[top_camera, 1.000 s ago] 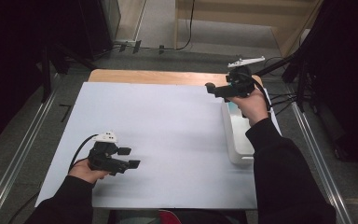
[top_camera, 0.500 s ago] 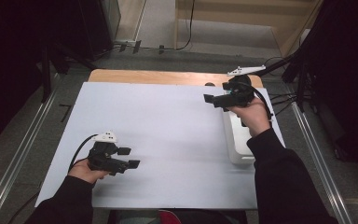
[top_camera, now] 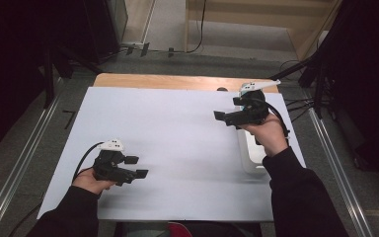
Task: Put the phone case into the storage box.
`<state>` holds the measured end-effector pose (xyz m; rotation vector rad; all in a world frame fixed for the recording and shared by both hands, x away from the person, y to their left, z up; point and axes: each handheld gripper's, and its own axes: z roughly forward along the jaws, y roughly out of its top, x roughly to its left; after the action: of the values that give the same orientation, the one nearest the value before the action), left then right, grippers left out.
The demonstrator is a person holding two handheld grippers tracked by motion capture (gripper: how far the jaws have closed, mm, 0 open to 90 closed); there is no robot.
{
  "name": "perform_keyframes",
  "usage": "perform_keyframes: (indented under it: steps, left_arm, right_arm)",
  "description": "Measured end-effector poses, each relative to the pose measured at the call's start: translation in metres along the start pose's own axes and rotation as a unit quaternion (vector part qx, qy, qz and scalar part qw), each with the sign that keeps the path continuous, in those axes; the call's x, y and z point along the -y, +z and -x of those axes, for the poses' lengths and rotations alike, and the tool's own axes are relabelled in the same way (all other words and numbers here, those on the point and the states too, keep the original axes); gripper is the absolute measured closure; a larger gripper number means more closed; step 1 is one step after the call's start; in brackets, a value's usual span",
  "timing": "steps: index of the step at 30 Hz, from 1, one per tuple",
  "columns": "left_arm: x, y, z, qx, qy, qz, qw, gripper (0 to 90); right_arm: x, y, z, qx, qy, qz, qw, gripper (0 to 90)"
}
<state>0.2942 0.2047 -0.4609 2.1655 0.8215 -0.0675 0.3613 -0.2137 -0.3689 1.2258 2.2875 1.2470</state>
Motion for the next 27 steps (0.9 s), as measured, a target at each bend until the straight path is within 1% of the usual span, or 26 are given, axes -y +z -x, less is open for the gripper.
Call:
perform_keyframes:
  steps: [4,5,7,10,14,17,20,25,27]
  left_arm:
    - [0.0,0.0,0.0,0.0,0.001,0.0,1.0,29.0]
    - [0.0,0.0,0.0,0.0,0.0,0.0,1.0,29.0]
    - [0.0,0.0,0.0,0.0,0.0,0.0,1.0,29.0]
    - [0.0,0.0,0.0,0.0,0.001,0.0,1.0,29.0]
    - [0.0,0.0,0.001,0.002,0.0,0.003,1.0,29.0]
    - [-0.001,0.0,0.001,0.001,0.003,-0.001,1.0,29.0]
    - [0.0,0.0,0.001,0.003,0.002,0.001,1.0,29.0]
    - [-0.001,-0.001,0.001,0.003,0.005,0.0,1.0,29.0]
    - [-0.001,-0.001,0.001,0.002,0.005,-0.001,1.0,29.0]
  right_arm:
    - [0.006,-0.001,-0.004,-0.009,-0.003,-0.002,1.0,4.8]
    - [0.007,0.0,-0.005,-0.008,-0.006,-0.002,0.9999,4.8]
    - [0.01,0.0,-0.006,-0.006,-0.004,-0.008,0.9999,4.7]
    - [0.016,0.001,-0.007,-0.013,0.002,-0.003,0.9999,4.8]
    - [0.022,0.002,-0.01,-0.012,-0.003,-0.008,0.9999,4.8]
    - [0.027,0.003,-0.014,-0.021,-0.004,-0.008,0.9997,4.8]
    - [0.032,0.005,-0.017,-0.027,-0.008,-0.008,0.9996,4.8]
    - [0.038,0.005,-0.021,-0.036,-0.008,-0.003,0.9993,4.8]
    - [0.04,0.005,-0.024,-0.04,-0.008,-0.005,0.9992,4.8]
